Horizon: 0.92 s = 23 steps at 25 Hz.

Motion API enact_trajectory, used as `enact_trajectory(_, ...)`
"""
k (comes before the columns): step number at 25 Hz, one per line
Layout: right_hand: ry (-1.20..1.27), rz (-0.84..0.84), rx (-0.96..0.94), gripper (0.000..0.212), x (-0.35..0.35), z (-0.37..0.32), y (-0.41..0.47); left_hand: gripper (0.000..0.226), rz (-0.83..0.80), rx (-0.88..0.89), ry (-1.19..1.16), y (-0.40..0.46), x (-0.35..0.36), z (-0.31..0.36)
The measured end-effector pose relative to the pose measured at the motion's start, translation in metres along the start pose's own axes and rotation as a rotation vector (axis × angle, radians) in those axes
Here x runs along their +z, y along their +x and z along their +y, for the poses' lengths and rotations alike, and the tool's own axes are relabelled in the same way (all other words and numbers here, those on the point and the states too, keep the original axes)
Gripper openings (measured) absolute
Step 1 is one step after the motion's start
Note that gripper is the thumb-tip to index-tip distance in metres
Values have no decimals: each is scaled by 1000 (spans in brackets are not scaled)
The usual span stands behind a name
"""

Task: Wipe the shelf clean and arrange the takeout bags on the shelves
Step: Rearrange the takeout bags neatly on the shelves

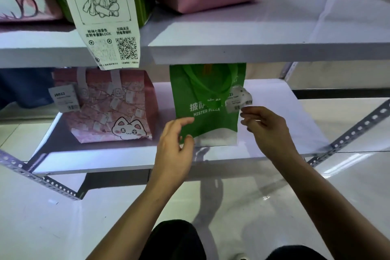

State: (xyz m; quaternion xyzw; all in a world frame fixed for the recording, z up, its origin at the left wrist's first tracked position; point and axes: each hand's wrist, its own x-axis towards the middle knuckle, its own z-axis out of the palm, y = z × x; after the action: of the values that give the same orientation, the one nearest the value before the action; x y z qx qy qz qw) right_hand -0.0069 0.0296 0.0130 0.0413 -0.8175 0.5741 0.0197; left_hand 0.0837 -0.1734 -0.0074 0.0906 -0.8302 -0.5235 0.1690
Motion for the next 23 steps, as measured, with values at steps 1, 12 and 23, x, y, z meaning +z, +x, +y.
enact_trajectory(1,19,-31,-52,23,-5,-16,-7,40,-20,47,-6,-3,-3,16)
enact_trajectory(12,242,36,-457,26,-46,-197,9,32,112,375,-67,32,-45,172)
enact_trajectory(23,97,183,-55,56,-51,-198,193,71,208,-2,47,100,-34,204)
